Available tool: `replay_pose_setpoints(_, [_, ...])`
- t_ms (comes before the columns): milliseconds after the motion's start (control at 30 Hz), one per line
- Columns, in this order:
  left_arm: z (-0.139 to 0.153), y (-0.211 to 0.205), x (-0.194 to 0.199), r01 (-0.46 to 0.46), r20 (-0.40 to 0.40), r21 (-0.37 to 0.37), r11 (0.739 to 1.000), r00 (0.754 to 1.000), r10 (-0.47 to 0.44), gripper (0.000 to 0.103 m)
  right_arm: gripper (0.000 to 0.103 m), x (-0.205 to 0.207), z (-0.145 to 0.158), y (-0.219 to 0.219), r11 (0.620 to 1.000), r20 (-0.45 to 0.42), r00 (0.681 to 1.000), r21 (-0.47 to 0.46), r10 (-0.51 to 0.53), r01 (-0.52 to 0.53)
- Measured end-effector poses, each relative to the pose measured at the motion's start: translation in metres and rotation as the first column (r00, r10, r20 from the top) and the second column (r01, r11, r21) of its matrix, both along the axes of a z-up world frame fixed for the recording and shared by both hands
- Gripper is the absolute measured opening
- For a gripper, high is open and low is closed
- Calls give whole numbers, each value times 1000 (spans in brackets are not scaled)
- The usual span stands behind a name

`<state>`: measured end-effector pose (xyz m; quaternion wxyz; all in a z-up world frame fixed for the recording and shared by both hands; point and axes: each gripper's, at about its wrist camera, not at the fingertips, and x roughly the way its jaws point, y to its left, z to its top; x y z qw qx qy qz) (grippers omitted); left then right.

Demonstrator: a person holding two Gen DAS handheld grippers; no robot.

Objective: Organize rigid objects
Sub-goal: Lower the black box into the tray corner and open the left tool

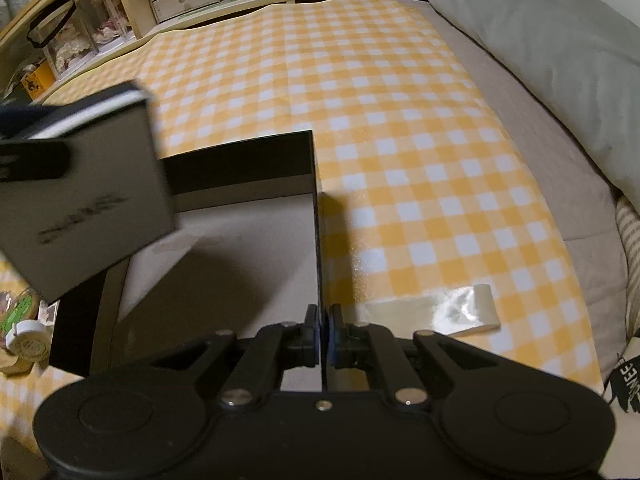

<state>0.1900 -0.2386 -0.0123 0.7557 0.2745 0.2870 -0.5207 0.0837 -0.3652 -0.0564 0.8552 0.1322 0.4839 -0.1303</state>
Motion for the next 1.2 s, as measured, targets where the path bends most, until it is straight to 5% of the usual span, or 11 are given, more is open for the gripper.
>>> replay_pose_setpoints(267, [-35,-25,10,208,68,143,967,973,-220,50,5,-1,-1,1,1000,8,1000,3,3,-3])
replay_pose_setpoints(400, [-42,-17,12,218,91,204,954,966,-241,52,6,-2,-1,2,1000,12,1000,12,1,-1])
replay_pose_setpoints(500, [-43,-9,9,208,134,270,940,959,-251,69,6,-2,-2,3,1000,11,1000,11,0,0])
replay_pose_setpoints(567, [-43,-3,8,204,151,308,929,954,-259,69,6,-1,-2,3,1000,11,1000,9,-1,0])
replay_pose_setpoints(767, [-44,0,3,174,225,407,896,932,-284,44,6,-1,-2,4,1000,11,1000,6,-2,2])
replay_pose_setpoints(900, [-56,-1,-7,157,330,476,865,880,-341,39,6,-1,-2,5,1000,11,1000,3,2,-2])
replay_pose_setpoints(1200, [-62,-8,-8,72,404,421,904,878,-258,41,6,-1,-2,10,999,8,999,-30,42,-42])
